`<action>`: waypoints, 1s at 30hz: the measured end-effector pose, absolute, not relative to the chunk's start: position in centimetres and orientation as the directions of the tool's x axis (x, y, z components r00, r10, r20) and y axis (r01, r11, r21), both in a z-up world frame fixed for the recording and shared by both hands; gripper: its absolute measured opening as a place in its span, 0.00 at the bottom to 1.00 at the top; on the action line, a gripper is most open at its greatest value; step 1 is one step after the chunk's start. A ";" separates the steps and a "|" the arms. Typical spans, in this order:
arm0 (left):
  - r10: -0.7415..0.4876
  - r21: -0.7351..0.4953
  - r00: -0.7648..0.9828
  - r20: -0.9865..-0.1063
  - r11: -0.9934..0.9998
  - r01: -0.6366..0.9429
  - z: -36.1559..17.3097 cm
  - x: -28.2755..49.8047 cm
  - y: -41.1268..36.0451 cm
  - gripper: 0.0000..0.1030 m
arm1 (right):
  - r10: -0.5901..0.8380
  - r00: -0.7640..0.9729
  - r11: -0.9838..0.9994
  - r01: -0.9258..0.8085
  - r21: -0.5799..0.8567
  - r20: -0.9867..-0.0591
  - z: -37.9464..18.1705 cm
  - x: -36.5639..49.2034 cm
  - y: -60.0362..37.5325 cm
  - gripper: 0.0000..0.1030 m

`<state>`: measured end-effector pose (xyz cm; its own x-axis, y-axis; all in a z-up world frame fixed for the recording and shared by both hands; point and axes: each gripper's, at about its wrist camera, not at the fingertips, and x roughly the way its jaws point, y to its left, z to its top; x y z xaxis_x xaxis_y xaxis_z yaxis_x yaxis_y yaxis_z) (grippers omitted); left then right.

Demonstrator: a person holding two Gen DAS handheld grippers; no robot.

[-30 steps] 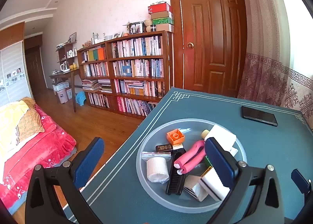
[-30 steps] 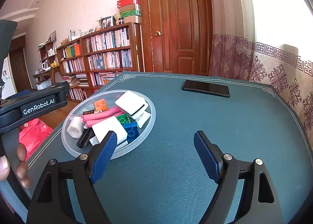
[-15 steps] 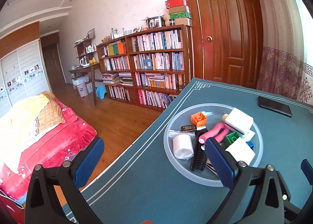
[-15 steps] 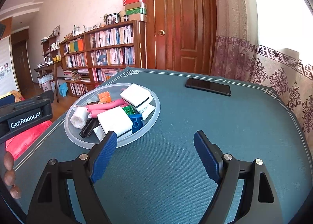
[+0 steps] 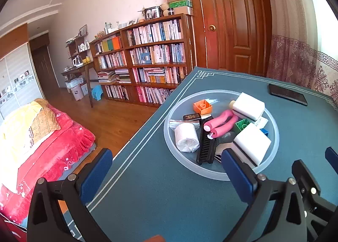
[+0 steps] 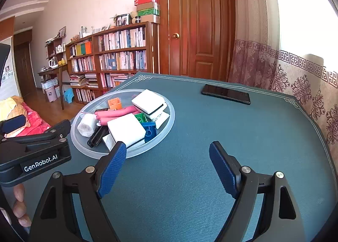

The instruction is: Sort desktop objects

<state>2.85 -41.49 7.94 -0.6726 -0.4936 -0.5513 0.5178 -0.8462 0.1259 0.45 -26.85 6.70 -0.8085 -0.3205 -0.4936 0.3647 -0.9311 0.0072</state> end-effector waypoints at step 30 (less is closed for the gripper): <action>-0.354 0.058 -0.631 -0.690 -0.896 0.439 3.7 1.8 -42.0 1.00 | -0.285 -0.789 -0.936 0.352 -0.020 -0.545 5.5 -0.4 -26.6 0.81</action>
